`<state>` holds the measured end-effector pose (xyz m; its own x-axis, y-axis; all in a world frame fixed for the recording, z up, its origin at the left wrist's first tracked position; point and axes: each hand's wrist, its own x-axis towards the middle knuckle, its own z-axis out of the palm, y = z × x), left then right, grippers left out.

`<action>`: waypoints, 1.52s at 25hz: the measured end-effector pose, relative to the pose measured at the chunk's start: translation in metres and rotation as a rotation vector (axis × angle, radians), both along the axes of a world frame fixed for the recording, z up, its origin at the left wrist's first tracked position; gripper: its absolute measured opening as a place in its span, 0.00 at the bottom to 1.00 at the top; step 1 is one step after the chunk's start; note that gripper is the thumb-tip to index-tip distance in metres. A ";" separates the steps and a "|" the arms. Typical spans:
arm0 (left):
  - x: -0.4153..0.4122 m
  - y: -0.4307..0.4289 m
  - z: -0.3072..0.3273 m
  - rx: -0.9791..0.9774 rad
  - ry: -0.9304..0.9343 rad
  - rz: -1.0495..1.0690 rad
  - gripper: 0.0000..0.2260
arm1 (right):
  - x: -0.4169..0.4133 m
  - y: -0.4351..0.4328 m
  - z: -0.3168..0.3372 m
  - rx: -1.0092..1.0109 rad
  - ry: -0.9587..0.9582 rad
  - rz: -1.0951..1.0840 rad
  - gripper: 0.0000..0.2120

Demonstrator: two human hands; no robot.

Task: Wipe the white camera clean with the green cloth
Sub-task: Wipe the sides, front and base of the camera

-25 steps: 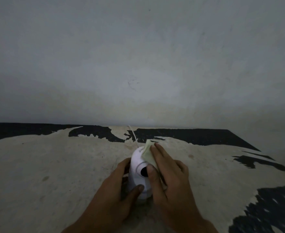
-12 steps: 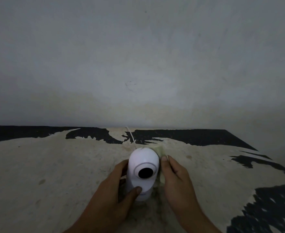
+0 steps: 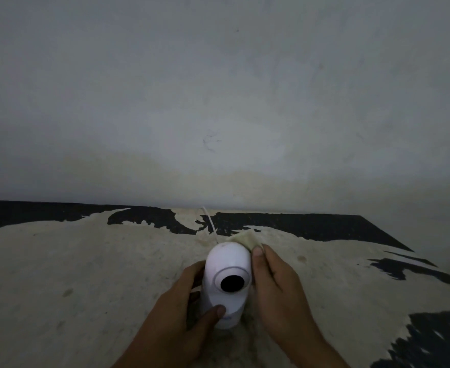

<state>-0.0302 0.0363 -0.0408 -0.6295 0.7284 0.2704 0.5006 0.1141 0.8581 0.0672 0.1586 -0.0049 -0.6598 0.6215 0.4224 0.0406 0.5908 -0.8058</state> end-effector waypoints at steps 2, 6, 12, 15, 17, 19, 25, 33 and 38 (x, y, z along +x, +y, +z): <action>-0.001 0.000 -0.001 0.024 0.008 -0.012 0.29 | -0.003 0.002 0.010 -0.011 -0.015 0.021 0.16; -0.001 0.003 -0.002 0.037 -0.057 0.009 0.32 | -0.005 -0.013 0.023 0.542 -0.252 0.174 0.18; -0.004 0.002 -0.005 0.110 -0.164 -0.020 0.38 | 0.002 0.000 0.017 0.908 -0.282 0.100 0.25; -0.003 0.000 -0.003 0.129 -0.163 -0.009 0.40 | 0.004 -0.005 0.011 1.046 -0.279 0.076 0.17; -0.003 -0.001 -0.006 0.134 -0.129 0.002 0.39 | 0.008 -0.010 0.011 1.208 -0.310 0.153 0.15; -0.003 -0.002 -0.005 0.135 -0.124 -0.013 0.40 | 0.012 -0.010 0.013 1.258 -0.312 0.173 0.16; -0.002 -0.001 -0.002 0.141 -0.294 -0.041 0.37 | 0.017 -0.009 0.005 1.249 -0.341 0.150 0.24; -0.001 -0.003 0.003 0.132 -0.285 -0.051 0.34 | 0.009 -0.018 0.012 1.194 -0.422 0.156 0.27; -0.001 -0.003 -0.002 0.104 -0.196 -0.024 0.38 | 0.001 -0.012 0.019 0.873 -0.283 0.070 0.29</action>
